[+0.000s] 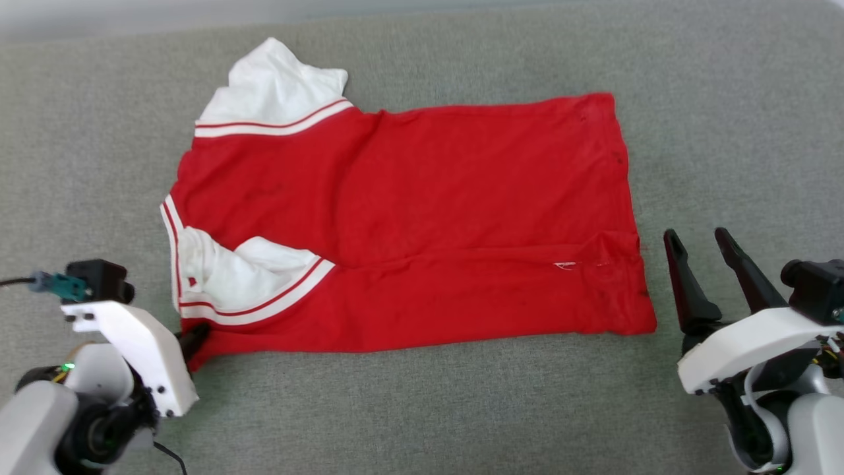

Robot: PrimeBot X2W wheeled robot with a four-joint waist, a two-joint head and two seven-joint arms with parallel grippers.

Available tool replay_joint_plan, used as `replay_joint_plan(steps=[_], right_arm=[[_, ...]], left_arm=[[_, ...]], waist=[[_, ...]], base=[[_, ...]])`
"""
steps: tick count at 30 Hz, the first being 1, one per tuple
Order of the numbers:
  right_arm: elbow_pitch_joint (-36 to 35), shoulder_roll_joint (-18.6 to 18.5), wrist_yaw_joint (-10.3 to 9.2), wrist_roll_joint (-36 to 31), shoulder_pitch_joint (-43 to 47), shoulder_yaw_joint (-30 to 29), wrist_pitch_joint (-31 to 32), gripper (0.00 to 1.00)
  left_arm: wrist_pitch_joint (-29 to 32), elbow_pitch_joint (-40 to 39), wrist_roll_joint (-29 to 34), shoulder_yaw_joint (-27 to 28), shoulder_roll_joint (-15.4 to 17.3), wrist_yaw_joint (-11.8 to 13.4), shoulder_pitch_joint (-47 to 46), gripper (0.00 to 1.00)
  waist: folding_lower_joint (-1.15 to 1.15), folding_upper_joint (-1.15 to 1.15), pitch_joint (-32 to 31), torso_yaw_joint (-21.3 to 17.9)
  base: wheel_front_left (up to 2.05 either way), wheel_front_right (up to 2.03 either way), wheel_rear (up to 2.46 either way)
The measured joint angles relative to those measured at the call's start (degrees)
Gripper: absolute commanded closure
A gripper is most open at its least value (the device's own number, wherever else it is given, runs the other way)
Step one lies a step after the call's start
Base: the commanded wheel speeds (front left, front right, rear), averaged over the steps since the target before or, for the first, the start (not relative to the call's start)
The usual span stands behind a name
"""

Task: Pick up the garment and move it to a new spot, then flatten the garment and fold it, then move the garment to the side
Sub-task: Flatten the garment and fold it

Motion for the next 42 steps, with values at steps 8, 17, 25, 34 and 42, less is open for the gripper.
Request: replay_joint_plan(steps=[8, 17, 25, 34, 42], right_arm=[[5.09, -5.12, 0.0, 4.9, 0.26, -1.97, 26.87, 0.0], [9.57, -5.98, 0.0, 6.93, -5.1, 1.25, 34.77, 0.0], [16.11, -6.94, -0.01, 9.9, -9.88, 4.13, 36.01, 1.0], [14.29, -9.09, 0.0, 11.95, -8.35, 6.94, 35.29, 1.0], [10.26, -9.45, 0.0, 12.46, -2.31, 6.86, 36.85, 1.0]], left_arm=[[-3.96, -4.94, 3.5, -0.96, -0.6, 0.59, 0.6, 1.0], [-3.38, -8.89, 4.87, -1.6, -0.67, 1.78, -0.09, 1.0], [-3.96, -8.15, 4.44, -1.69, -1.43, 1.58, -0.83, 1.0], [-6.49, -6.58, 3.86, -1.45, -2.45, 1.79, 2.37, 1.0], [-7.48, -7.53, 3.18, -1.8, -2.76, 4.3, 8.45, 1.0]], waist=[[0.0, 0.0, -4.99, 2.31], [0.0, 0.0, -2.85, 4.08], [0.0, 0.0, -0.95, 5.3], [0.0, 0.0, -6.5, 4.82], [0.0, 0.0, -12.42, 4.8]], base=[[0.0, 0.0, 0.0], [0.0, 0.0, 0.0], [0.0, 0.0, 0.0], [0.0, 0.0, 0.0], [0.0, 0.0, 0.0]])
